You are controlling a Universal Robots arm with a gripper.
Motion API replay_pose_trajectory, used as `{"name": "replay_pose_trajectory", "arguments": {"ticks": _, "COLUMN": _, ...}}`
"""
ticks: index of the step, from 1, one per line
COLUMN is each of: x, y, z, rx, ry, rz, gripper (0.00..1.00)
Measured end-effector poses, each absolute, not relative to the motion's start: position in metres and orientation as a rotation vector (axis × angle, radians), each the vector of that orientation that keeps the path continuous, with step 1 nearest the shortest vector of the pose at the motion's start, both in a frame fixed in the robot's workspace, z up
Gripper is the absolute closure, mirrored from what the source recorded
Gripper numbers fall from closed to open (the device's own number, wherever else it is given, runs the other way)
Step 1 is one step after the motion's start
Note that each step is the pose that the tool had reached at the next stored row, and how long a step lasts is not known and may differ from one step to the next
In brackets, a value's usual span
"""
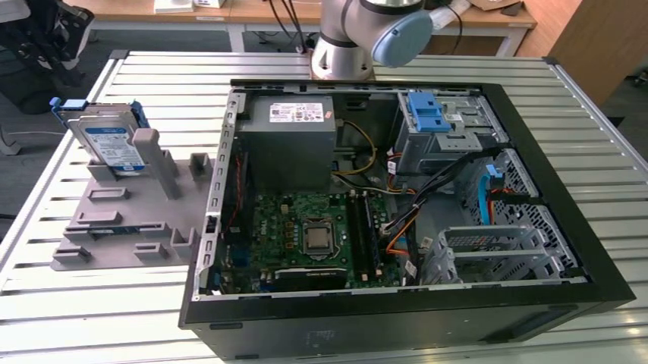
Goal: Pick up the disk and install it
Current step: 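Reach for the disk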
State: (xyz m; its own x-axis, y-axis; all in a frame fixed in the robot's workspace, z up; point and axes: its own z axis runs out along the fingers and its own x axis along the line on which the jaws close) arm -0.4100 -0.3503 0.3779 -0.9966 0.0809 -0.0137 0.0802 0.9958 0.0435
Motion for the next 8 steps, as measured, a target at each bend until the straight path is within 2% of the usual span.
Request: {"name": "replay_pose_trajectory", "arguments": {"ticks": 8, "x": -0.4198, "y": -0.3491, "z": 0.3775, "rx": 0.126, "ry": 3.123, "rz": 0.067, "gripper": 0.89}}
